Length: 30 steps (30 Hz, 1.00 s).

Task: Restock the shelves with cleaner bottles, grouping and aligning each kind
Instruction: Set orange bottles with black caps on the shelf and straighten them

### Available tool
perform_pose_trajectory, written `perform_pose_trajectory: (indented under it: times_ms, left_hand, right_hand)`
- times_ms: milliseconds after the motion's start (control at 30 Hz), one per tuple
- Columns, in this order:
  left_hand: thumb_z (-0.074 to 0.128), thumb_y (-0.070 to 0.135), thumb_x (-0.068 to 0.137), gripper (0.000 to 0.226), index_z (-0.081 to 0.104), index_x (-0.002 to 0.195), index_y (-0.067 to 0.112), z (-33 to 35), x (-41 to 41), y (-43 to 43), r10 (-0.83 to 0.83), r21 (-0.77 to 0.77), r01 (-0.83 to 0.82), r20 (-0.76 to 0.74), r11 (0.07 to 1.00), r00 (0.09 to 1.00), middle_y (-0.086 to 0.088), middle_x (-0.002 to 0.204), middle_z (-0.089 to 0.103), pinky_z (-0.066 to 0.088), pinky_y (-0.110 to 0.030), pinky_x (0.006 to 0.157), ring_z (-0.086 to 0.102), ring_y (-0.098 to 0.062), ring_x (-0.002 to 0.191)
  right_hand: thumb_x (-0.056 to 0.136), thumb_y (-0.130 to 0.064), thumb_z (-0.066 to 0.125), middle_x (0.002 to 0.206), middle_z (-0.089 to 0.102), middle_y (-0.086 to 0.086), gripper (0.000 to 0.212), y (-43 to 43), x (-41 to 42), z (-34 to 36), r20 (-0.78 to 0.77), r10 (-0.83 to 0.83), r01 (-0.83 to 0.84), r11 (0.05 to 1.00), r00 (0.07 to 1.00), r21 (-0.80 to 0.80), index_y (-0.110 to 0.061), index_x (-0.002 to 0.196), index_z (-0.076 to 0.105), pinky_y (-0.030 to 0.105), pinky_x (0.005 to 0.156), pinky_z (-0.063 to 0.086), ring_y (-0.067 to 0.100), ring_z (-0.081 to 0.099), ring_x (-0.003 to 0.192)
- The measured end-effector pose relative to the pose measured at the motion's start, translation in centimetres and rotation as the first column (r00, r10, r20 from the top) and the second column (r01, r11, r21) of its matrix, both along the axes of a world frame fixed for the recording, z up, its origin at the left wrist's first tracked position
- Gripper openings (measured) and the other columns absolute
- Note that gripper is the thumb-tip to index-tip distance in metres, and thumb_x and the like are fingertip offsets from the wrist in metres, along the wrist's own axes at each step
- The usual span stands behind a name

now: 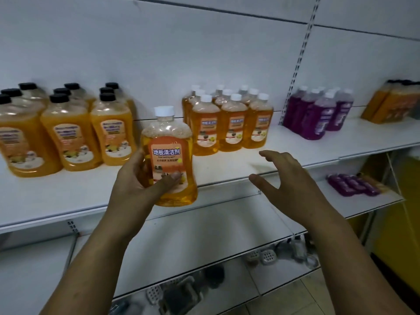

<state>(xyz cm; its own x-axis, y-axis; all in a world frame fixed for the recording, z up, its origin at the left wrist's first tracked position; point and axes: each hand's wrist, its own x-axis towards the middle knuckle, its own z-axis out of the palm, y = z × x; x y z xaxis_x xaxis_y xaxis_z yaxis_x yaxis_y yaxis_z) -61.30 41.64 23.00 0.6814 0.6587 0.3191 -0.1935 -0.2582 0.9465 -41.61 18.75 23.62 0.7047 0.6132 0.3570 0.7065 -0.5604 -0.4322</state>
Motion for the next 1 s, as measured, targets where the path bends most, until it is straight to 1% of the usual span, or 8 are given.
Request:
perform_pose_trajectory:
  times_ms: [100,200,300,433,667,767,900,1000]
  left_hand:
    - [0.078,0.037,0.07,0.054,0.06,0.121,0.038,0.1,3.0,-2.5,-0.006,0.014,0.006,0.004,1.0,1.0,0.028,0.107,0.074,0.056,-0.01,0.072,0.071,0.004,0.103]
    - [0.079,0.033,0.074,0.051,0.061,0.121,0.036,0.1,6.4,-4.7,0.035,0.03,-0.035,0.004,0.999,0.999,0.025,0.111,0.075,0.058,-0.015,0.078,0.071,0.0,0.105]
    - [0.08,0.041,0.072,0.061,0.061,0.128,0.032,0.0,9.1,-5.7,0.089,0.038,-0.089,-0.003,0.995,0.996,0.017,0.116,0.075,0.062,-0.027,0.089,0.072,-0.005,0.109]
    - [0.083,0.044,0.072,0.076,0.056,0.141,0.028,-0.4,12.4,-6.4,0.182,0.046,-0.18,-0.023,0.983,0.983,0.01,0.129,0.071,0.058,-0.043,0.102,0.069,-0.013,0.119]
    - [0.084,0.045,0.077,0.074,0.055,0.142,0.027,-0.5,14.9,-5.2,0.286,0.115,-0.277,-0.07,0.954,0.956,0.01,0.132,0.069,0.055,-0.047,0.107,0.066,-0.013,0.123]
    - [0.083,0.049,0.076,0.076,0.054,0.143,0.029,-0.8,15.0,-4.4,0.309,0.136,-0.296,-0.087,0.946,0.947,0.012,0.133,0.068,0.055,-0.044,0.107,0.065,-0.012,0.124]
    - [0.081,0.049,0.073,0.072,0.054,0.138,0.034,-0.7,14.8,-4.1,0.332,0.142,-0.317,-0.097,0.938,0.938,0.022,0.125,0.067,0.053,-0.019,0.091,0.065,-0.001,0.116]
    - [0.086,0.04,0.078,0.072,0.055,0.142,0.027,-0.7,14.8,-3.5,0.353,0.169,-0.333,-0.107,0.928,0.929,0.014,0.13,0.068,0.053,-0.022,0.095,0.065,-0.006,0.119]
  right_hand:
    - [0.079,-0.084,0.036,0.148,0.053,-0.005,0.086,-2.0,3.2,-0.5,0.002,0.006,-0.006,1.0,1.0,0.015,-0.036,0.15,0.044,0.055,0.111,0.046,0.019,0.051,0.134]
    - [0.081,-0.081,0.039,0.146,0.057,-0.002,0.084,-3.4,6.9,-1.0,-0.002,0.054,-0.054,0.999,0.999,0.005,-0.032,0.149,0.047,0.056,0.11,0.046,0.022,0.054,0.133]
    - [0.082,-0.079,0.042,0.147,0.058,0.001,0.084,-3.5,9.8,-1.5,0.026,0.11,-0.109,0.994,0.994,-0.027,-0.028,0.15,0.049,0.053,0.112,0.043,0.025,0.055,0.132]
    - [0.082,-0.077,0.043,0.15,0.056,0.0,0.083,-2.7,13.5,-1.8,0.0,0.183,-0.182,0.98,0.983,-0.086,-0.029,0.15,0.049,0.051,0.113,0.04,0.025,0.054,0.134]
    - [0.086,-0.086,0.03,0.155,0.053,-0.002,0.085,0.2,17.4,-3.3,0.018,0.211,-0.203,0.96,0.977,-0.191,-0.031,0.147,0.052,0.054,0.116,0.039,0.027,0.052,0.138]
    - [0.086,-0.083,0.024,0.15,0.058,-0.003,0.084,0.6,18.0,-4.7,0.071,0.192,-0.177,0.968,0.979,-0.179,-0.029,0.142,0.058,0.051,0.114,0.04,0.024,0.055,0.134]
    - [0.09,-0.078,0.019,0.145,0.063,-0.001,0.083,0.6,18.0,-5.8,0.131,0.188,-0.17,0.976,0.974,-0.138,-0.027,0.138,0.063,0.053,0.113,0.044,0.025,0.06,0.131]
    - [0.091,-0.076,0.02,0.143,0.064,0.0,0.081,0.9,18.0,-5.9,0.142,0.177,-0.159,0.979,0.974,-0.127,-0.026,0.136,0.064,0.052,0.111,0.045,0.026,0.061,0.129]
